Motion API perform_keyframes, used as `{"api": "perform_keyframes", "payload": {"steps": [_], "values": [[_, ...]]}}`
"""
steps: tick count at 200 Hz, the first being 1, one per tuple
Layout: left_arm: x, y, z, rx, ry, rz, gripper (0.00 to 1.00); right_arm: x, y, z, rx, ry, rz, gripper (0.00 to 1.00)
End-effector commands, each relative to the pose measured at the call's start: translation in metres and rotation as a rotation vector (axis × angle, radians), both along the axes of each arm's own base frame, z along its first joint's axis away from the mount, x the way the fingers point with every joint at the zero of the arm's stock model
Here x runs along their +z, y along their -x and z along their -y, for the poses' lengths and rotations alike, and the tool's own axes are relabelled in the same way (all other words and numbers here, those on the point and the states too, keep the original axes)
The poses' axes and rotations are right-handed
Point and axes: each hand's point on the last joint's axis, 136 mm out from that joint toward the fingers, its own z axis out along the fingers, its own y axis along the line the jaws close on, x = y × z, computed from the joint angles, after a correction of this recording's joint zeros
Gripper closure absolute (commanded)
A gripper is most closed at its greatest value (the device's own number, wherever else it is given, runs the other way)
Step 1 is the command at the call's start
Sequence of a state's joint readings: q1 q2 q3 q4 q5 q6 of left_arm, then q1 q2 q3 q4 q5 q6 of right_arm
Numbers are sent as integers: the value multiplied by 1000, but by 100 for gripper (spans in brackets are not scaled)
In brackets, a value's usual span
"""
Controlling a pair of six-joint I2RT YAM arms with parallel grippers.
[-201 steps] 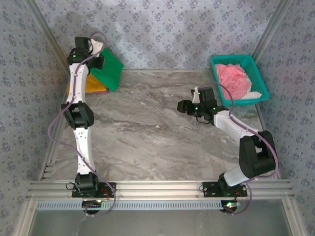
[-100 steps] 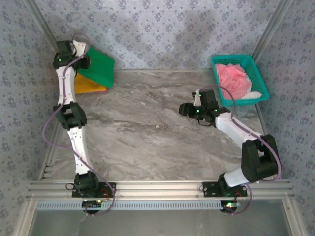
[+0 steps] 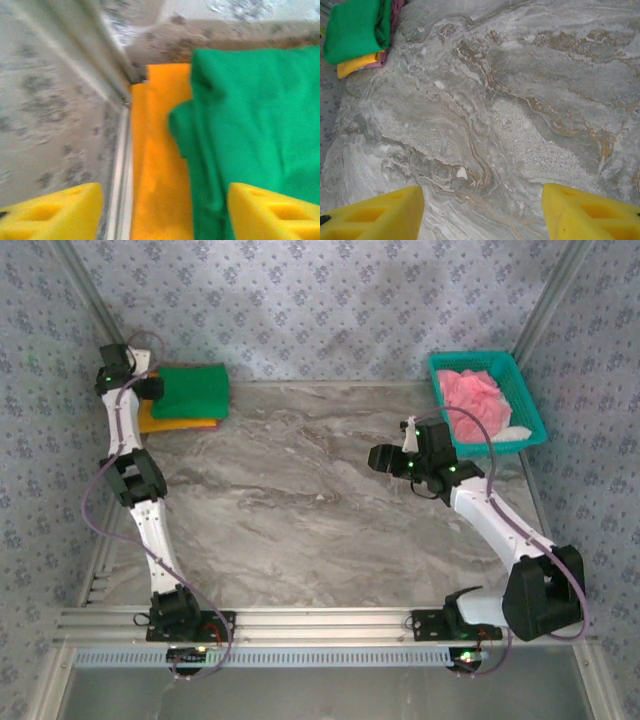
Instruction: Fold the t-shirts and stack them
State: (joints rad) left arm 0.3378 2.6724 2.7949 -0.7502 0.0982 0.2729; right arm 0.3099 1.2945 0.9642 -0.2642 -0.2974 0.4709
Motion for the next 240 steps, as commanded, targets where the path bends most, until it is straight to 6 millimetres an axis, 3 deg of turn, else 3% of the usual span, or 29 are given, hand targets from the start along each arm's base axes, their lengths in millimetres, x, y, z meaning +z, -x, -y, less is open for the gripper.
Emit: {"api": "perform_keyframes", "payload": {"steps": [1,15,36,51,64,80,96,107,131,146,162,185,197,215,240], "values": [[142,33,-14,102,20,228,23,29,-12,3,-7,34,114,33],[192,53,7,87,96,301,19,33,-20,12,-37,102,174,30],[249,81,45,25,212,444,15,35,-32,47,-174,275,268,3],[263,122,77,2,184,624,2,35,-35,70,-253,380,329,0],[263,168,101,30,162,744,2,31,-35,90,-309,461,360,0],[231,215,130,47,217,721,2,19,-31,123,-412,533,344,0],[180,256,150,122,224,666,2,4,-25,149,-492,608,352,0],[137,280,148,245,194,622,2,-10,-19,161,-523,643,367,0],[41,305,145,324,161,419,2,-46,-11,181,-546,649,320,0],[0,314,150,290,77,318,2,-62,-9,192,-568,642,287,0],[-19,315,160,209,31,360,2,-69,-12,197,-580,621,348,0],[-25,307,167,135,49,509,2,-80,-16,197,-534,653,437,0],[-31,295,167,122,64,504,2,-77,-19,187,-473,629,533,0],[-37,278,183,21,103,470,2,-91,-24,179,-392,587,506,0],[-55,267,190,-21,117,461,2,-104,-32,185,-396,524,501,0]]}}
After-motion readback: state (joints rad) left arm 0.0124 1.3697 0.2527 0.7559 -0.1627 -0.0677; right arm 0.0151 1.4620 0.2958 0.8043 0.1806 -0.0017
